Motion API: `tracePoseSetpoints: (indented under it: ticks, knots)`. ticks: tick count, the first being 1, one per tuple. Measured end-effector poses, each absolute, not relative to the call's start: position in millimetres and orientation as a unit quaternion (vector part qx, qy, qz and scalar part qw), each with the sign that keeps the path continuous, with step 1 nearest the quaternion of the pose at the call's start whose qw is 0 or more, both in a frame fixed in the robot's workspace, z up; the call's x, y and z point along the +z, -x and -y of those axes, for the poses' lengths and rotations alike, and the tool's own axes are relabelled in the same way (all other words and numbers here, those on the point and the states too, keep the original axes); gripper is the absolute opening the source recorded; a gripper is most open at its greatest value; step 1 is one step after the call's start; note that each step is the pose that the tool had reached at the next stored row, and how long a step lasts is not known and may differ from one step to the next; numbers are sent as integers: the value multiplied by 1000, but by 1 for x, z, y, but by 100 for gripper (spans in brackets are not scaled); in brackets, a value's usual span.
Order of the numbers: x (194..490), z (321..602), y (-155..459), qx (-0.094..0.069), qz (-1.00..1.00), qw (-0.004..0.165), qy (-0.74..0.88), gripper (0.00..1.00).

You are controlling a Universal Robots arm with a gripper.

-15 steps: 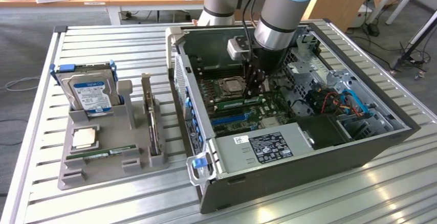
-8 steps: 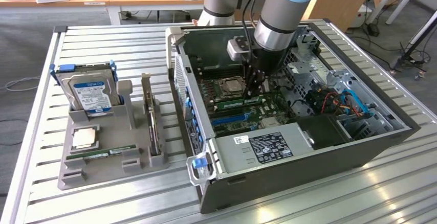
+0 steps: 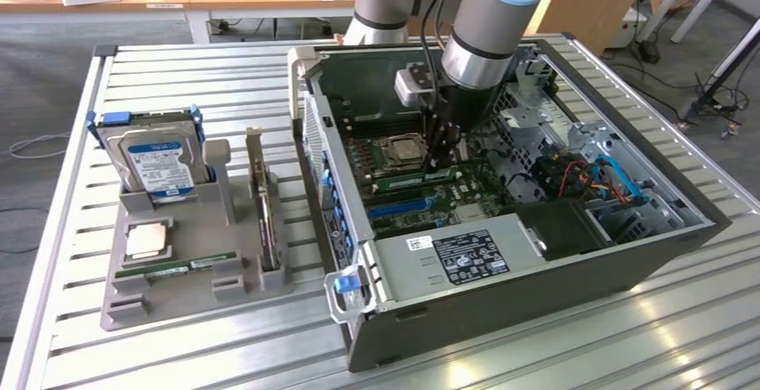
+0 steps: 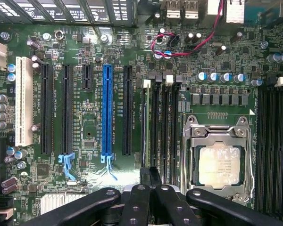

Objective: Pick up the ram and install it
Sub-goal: 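Press down the ram until it locks into place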

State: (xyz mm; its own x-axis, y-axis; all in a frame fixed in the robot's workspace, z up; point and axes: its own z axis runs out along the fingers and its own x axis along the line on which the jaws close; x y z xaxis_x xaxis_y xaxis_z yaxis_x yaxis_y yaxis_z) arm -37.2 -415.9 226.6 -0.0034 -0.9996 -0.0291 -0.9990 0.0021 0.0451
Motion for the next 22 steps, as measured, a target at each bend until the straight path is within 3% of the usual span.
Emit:
tracePoseSetpoints:
  ticks: [22]
  knots:
    - [224, 416, 37, -27, 708, 5, -706, 11]
